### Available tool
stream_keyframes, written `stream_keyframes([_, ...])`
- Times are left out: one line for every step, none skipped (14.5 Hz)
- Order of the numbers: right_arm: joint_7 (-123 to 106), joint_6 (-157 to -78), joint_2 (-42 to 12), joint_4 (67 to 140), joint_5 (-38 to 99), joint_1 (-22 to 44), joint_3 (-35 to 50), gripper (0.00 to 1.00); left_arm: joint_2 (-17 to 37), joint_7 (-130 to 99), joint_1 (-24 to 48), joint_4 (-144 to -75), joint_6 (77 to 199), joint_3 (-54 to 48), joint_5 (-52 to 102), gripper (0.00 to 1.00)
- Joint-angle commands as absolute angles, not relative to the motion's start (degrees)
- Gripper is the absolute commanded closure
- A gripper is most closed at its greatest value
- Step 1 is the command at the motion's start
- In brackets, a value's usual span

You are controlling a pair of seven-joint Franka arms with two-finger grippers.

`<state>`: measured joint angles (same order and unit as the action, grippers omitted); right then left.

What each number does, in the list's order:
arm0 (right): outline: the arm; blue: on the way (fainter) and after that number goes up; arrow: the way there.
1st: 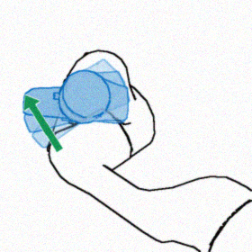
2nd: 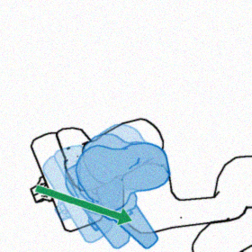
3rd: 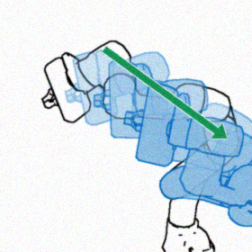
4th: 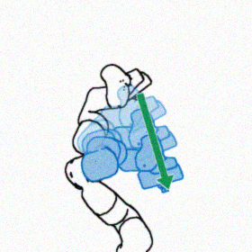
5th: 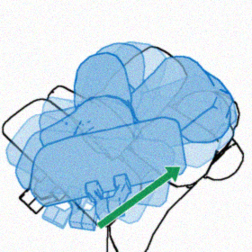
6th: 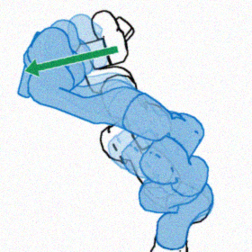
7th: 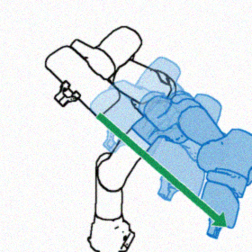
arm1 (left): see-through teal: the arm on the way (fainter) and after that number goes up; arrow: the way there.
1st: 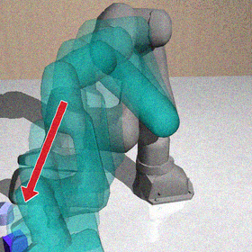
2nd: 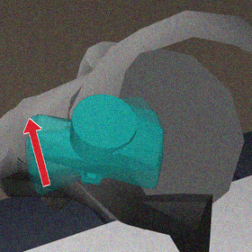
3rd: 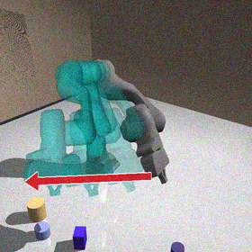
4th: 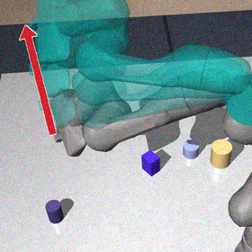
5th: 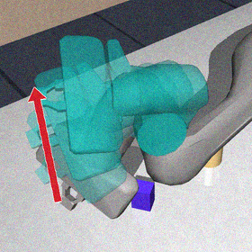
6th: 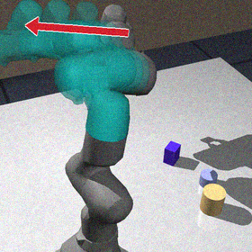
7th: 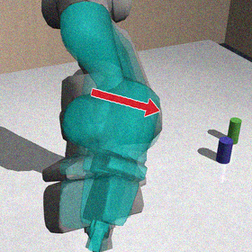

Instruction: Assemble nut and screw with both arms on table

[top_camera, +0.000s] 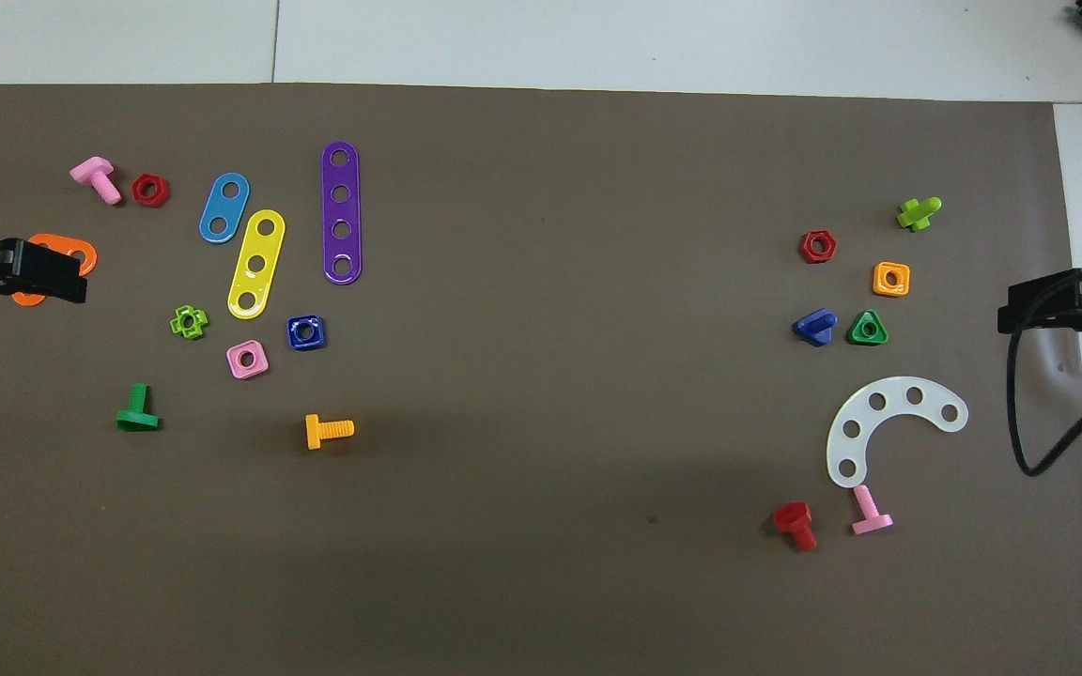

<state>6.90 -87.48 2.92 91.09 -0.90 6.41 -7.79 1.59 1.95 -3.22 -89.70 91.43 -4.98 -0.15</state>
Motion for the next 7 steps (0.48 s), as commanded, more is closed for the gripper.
stream_keyframes([7.55, -87.98, 3.16, 91.49, -1.67, 6.15, -7.47, 0.0, -0.26, 2.37, -3.87, -91.67, 91.23, -5.45, -0.97, 0.0])
stream_keyframes([7.73, -88.15, 3.16, 91.49, -1.58, 6.15, -7.47, 0.0, -0.26, 2.37, -3.87, -91.67, 91.23, -5.54, -0.97, 0.0])
stream_keyframes([7.82, -88.07, 3.16, 91.67, -1.58, 6.15, -7.47, 0.0, -0.26, 2.46, -3.87, -91.67, 91.23, -5.45, -0.97, 0.0])
stream_keyframes([8.08, -88.24, 3.16, 91.76, -1.5, 6.24, -7.47, 0.0, -0.26, 2.37, -3.87, -91.67, 91.14, -5.45, -0.97, 0.0])
stream_keyframes([8.26, -88.59, 3.34, 92.37, -1.49, 6.24, -7.47, 0.0, -0.26, 2.37, -3.87, -91.67, 91.14, -5.45, -0.97, 0.0])
stream_keyframes([8.17, -89.81, 3.86, 93.42, -1.49, 6.24, -7.47, 0.0, -0.26, 2.37, -3.87, -91.67, 91.14, -5.45, -0.97, 0.0])
stream_keyframes([8.09, -91.48, 4.3, 94.99, -1.41, 6.24, -7.38, 0.0, -0.26, 2.37, -3.87, -91.67, 91.23, -5.45, -0.97, 0.0])
